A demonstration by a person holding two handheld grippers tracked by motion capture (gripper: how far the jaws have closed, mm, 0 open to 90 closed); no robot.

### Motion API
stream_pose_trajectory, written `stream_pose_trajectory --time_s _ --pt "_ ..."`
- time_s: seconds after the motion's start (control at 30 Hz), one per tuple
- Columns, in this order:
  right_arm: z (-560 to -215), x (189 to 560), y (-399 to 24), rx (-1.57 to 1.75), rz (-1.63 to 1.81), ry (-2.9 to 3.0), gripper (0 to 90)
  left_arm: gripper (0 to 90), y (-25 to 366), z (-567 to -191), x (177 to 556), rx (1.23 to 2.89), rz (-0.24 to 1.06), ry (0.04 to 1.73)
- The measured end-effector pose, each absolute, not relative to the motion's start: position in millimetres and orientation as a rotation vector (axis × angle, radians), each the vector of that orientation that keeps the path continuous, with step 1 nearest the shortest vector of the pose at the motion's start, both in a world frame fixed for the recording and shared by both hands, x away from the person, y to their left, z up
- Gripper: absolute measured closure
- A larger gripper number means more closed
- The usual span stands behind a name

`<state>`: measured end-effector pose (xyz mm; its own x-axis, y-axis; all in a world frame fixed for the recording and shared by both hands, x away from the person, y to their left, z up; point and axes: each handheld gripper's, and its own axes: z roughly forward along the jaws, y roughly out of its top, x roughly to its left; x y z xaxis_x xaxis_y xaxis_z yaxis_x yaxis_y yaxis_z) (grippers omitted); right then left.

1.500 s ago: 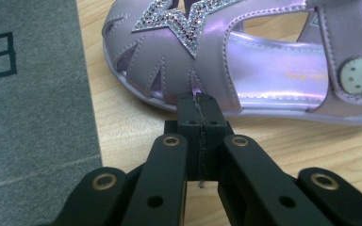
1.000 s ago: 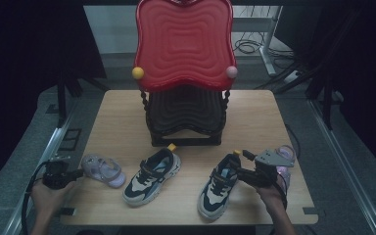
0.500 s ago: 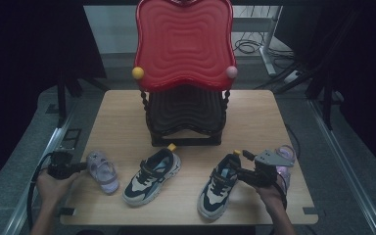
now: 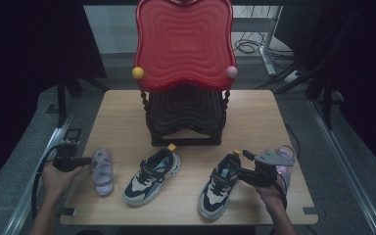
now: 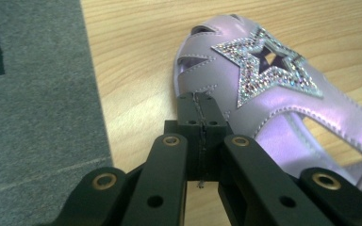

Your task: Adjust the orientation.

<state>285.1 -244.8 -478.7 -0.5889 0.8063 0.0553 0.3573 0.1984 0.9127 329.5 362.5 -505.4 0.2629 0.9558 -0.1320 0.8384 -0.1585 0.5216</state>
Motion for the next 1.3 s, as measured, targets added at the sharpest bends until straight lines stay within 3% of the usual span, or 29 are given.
stream_pose_trajectory --time_s 0.73,0.9,0.93,1.03,1.3 --pt "-478 285 -247 1.088 1.374 2.033 35.3 89.1 339 -501 365 2.147 0.261 1.550" --pt "-477 286 -248 1.092 1.381 2.029 35.3 78.5 343 -491 358 2.056 0.320 1.539" --pt "-476 287 -249 1.096 1.380 2.027 35.4 70.9 344 -485 354 2.024 0.351 1.531" --pt "-477 288 -248 1.105 1.377 2.027 35.4 60.3 343 -463 341 1.949 0.407 1.466" --pt "-473 286 -251 1.112 1.375 2.020 35.3 50.6 319 -427 312 1.854 0.464 1.301"
